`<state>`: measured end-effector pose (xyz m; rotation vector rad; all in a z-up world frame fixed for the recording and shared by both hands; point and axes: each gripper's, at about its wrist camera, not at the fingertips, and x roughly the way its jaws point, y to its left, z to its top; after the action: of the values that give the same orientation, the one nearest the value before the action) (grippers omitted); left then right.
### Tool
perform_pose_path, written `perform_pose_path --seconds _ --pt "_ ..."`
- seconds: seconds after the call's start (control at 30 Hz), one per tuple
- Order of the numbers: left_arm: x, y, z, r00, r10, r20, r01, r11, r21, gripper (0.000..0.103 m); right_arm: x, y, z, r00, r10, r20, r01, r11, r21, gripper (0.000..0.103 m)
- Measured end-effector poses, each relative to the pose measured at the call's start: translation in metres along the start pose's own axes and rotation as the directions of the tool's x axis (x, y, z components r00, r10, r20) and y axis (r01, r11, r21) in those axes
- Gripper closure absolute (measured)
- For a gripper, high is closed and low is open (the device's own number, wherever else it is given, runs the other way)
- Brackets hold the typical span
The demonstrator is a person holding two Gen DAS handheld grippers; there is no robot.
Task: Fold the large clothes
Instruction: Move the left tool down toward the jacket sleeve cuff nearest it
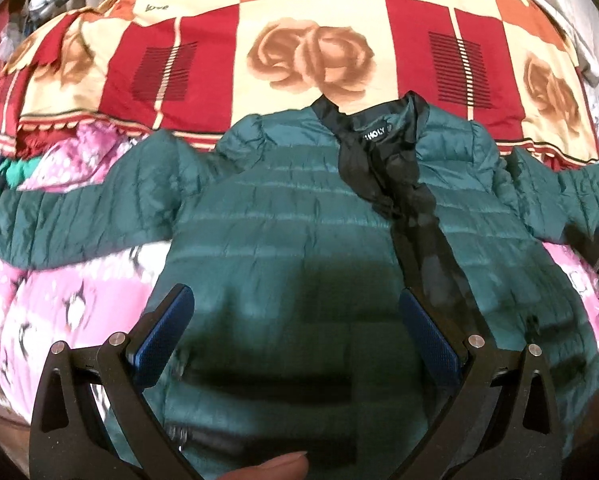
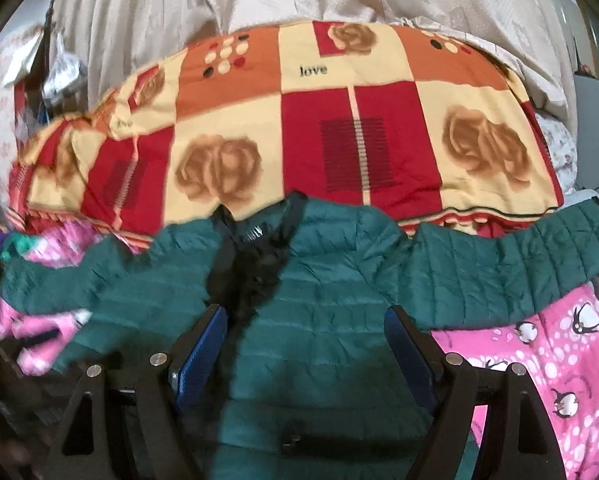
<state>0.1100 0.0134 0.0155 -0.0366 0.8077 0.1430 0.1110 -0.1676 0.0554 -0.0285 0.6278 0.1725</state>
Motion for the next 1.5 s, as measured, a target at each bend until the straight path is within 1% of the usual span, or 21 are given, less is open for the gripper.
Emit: perform_pose_path --seconds 0.03,0.07,0.13,0.17,0.2,0.27,0.3,0.37,0.43,0.53,0.67,0.8,1.07,1.13,1.17,1.2,1.3,1.33,1.4,1.43,1.5 --pt "0.006 -0.001 0.005 1.0 -0.001 0.0 0.001 1.0 0.004 0.0 0.007 0.0 0.0 0.999 -0.006 -0.032 0.007 1.0 0.013 0.024" --pt "0.014 0.0 0.011 1.0 -0.003 -0.009 0.003 1.0 0.005 0.0 0.019 -0.004 -0.002 0.997 0.018 -0.075 -0.014 0.998 0.053 0.024" --pt "0.029 0.002 0.016 0.999 0.007 -0.036 -0.007 1.0 0.001 0.0 0.031 -0.01 -0.005 0.993 0.044 -0.113 -0.034 0.995 0.094 0.024" --pt "0.038 0.004 0.017 0.998 0.009 -0.057 -0.009 1.0 -0.004 0.0 0.035 -0.012 -0.008 0.991 0.038 -0.129 -0.026 0.995 0.1 0.024" --pt "0.046 0.005 0.017 0.997 0.007 -0.08 -0.008 1.0 -0.009 0.0 0.042 -0.014 -0.01 0.986 0.032 -0.163 -0.014 0.994 0.108 0.024" --pt "0.068 0.009 0.013 0.987 -0.01 -0.158 0.005 0.999 -0.033 0.0 0.051 -0.016 -0.014 0.978 0.037 -0.204 -0.013 0.993 0.115 0.024" --pt "0.074 0.011 0.01 0.985 -0.019 -0.173 0.012 0.999 -0.042 0.0 0.057 -0.017 -0.017 0.971 0.039 -0.238 -0.01 0.992 0.122 0.024" --pt "0.078 0.01 0.005 0.986 -0.014 -0.165 0.01 1.0 -0.022 0.0 0.065 -0.019 -0.024 0.959 0.052 -0.28 -0.014 0.991 0.135 0.024" --pt "0.079 0.004 0.003 0.988 0.011 -0.152 -0.008 1.0 0.02 0.0 0.075 -0.021 -0.031 0.939 0.074 -0.335 -0.023 0.988 0.153 0.024" --pt "0.08 0.005 0.001 0.987 0.013 -0.158 -0.011 1.0 0.015 0.0 0.079 -0.018 -0.036 0.935 0.057 -0.351 -0.016 0.993 0.118 0.024" --pt "0.077 0.007 -0.004 0.993 0.002 -0.121 0.0 1.0 0.012 0.0 0.085 -0.009 -0.043 0.934 0.027 -0.356 -0.009 0.999 0.053 0.014" --pt "0.077 0.005 -0.004 0.994 0.017 -0.11 -0.015 1.0 0.025 0.0 0.088 -0.002 -0.048 0.933 0.02 -0.358 -0.018 1.0 0.01 0.007" --pt "0.081 0.008 -0.002 0.992 -0.015 -0.123 0.017 1.0 0.023 0.0 0.086 0.0 -0.052 0.944 0.015 -0.329 -0.018 1.0 -0.007 0.005" --pt "0.076 0.012 0.0 0.991 -0.048 -0.122 0.049 0.999 0.006 0.0 0.085 0.001 -0.053 0.949 0.01 -0.317 -0.015 1.0 -0.01 0.005" --pt "0.07 0.017 0.002 0.99 -0.079 -0.116 0.078 0.997 -0.012 0.0 0.085 0.001 -0.054 0.95 0.009 -0.313 -0.013 1.0 -0.012 0.005" --pt "0.064 0.023 0.004 0.991 -0.092 -0.102 0.09 0.996 -0.027 0.0 0.085 0.002 -0.054 0.951 0.005 -0.309 -0.011 1.0 -0.016 0.005" --pt "0.034 0.055 0.016 0.997 -0.073 -0.004 0.073 0.995 -0.063 0.0 0.085 0.002 -0.053 0.952 0.005 -0.306 -0.01 1.0 -0.016 0.005" --pt "0.024 0.073 0.02 0.997 -0.069 0.032 0.072 0.995 -0.075 0.0 0.085 0.002 -0.053 0.952 0.003 -0.306 -0.008 1.0 -0.016 0.005" --pt "0.012 0.106 0.025 0.995 -0.062 0.077 0.069 0.993 -0.094 0.0 0.084 0.001 -0.053 0.952 -0.003 -0.307 -0.004 1.0 -0.021 0.005" --pt "0.005 0.13 0.025 0.994 -0.049 0.101 0.061 0.992 -0.109 0.0 0.083 0.002 -0.053 0.952 -0.007 -0.307 -0.001 1.0 -0.025 0.005" --pt "-0.002 0.169 0.021 0.992 -0.013 0.125 0.032 0.988 -0.148 0.0 0.081 0.003 -0.051 0.951 -0.013 -0.31 0.004 1.0 -0.028 0.005"
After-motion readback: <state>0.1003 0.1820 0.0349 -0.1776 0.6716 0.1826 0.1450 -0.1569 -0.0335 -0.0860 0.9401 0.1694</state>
